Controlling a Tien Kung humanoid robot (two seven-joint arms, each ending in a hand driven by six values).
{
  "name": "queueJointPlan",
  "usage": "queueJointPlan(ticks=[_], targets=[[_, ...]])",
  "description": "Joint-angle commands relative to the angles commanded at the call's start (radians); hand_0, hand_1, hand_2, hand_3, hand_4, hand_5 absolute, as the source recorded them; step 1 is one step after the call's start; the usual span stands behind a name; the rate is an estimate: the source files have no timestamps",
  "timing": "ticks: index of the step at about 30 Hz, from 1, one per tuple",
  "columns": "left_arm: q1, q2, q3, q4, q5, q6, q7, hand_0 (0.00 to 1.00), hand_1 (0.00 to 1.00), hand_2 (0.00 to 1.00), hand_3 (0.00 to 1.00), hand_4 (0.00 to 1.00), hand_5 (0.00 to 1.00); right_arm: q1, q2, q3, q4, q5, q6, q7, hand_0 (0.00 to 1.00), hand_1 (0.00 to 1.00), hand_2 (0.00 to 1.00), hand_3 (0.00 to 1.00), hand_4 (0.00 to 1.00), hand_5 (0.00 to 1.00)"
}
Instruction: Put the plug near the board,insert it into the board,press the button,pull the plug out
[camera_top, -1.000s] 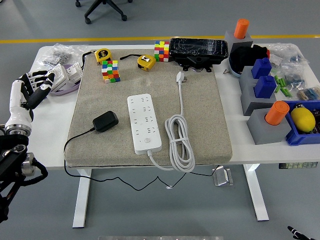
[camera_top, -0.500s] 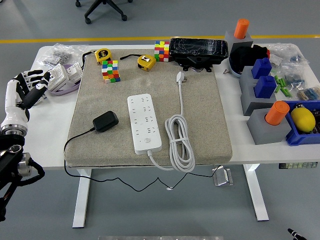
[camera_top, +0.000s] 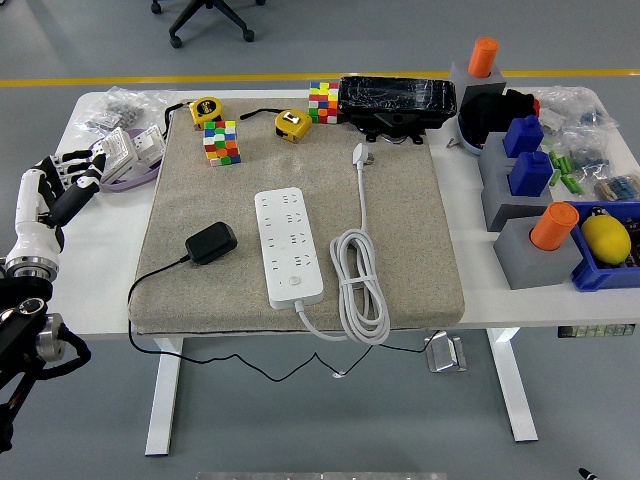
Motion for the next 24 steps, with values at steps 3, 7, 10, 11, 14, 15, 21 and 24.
queueJointPlan(ticks=[3,7,10,11,14,15,21,24], targets=[[0.003,0.001,-0.003,-0.007,0.002,-0.002,0.005,0.459,0.576,0.567,0.566,0.769,0.37,0.001,0.002,0.002,0.0,0.0,-0.001,-0.001,0.613,0.646,0.662,0.557,0.948,0.501],[0.002,0.002,-0.004,-0.007,0.007,-0.008,0.015,0.459,0.576,0.567,0.566,0.769,0.37,0.008,0.003,0.001,0.002,0.003,-0.001,-0.001,0.613,0.646,0.662,0.557,0.948,0.501],[0.006,0.002,-0.006,-0.007,0.005,-0.01,0.018,0.459,0.576,0.568,0.566,0.768,0.37,0.013,0.006,-0.004,-0.002,0.007,-0.001,-0.002,0.614,0.646,0.662,0.558,0.95,0.502],[0.008,0.001,-0.007,-0.007,0.005,-0.01,0.018,0.459,0.576,0.568,0.566,0.768,0.37,0.013,0.006,-0.004,-0.001,0.007,-0.001,-0.001,0.614,0.646,0.662,0.558,0.95,0.502],[0.011,-0.001,-0.01,-0.01,0.005,-0.011,0.019,0.459,0.576,0.568,0.567,0.769,0.374,0.013,0.007,-0.005,-0.002,0.008,-0.002,-0.003,0.614,0.647,0.662,0.557,0.95,0.505],[0.013,-0.001,-0.011,-0.011,0.006,-0.012,0.019,0.459,0.576,0.568,0.567,0.769,0.374,0.013,0.007,-0.005,-0.004,0.009,-0.002,-0.003,0.614,0.647,0.662,0.557,0.95,0.505],[0.015,-0.001,-0.01,-0.006,-0.003,-0.017,0.024,0.458,0.576,0.569,0.566,0.768,0.374,0.01,0.011,-0.008,-0.013,0.015,-0.002,-0.004,0.615,0.647,0.662,0.558,0.952,0.505],[0.019,-0.001,-0.013,-0.009,-0.003,-0.018,0.026,0.458,0.576,0.569,0.566,0.768,0.374,0.01,0.012,-0.01,-0.015,0.017,-0.003,-0.004,0.615,0.647,0.662,0.558,0.952,0.505]])
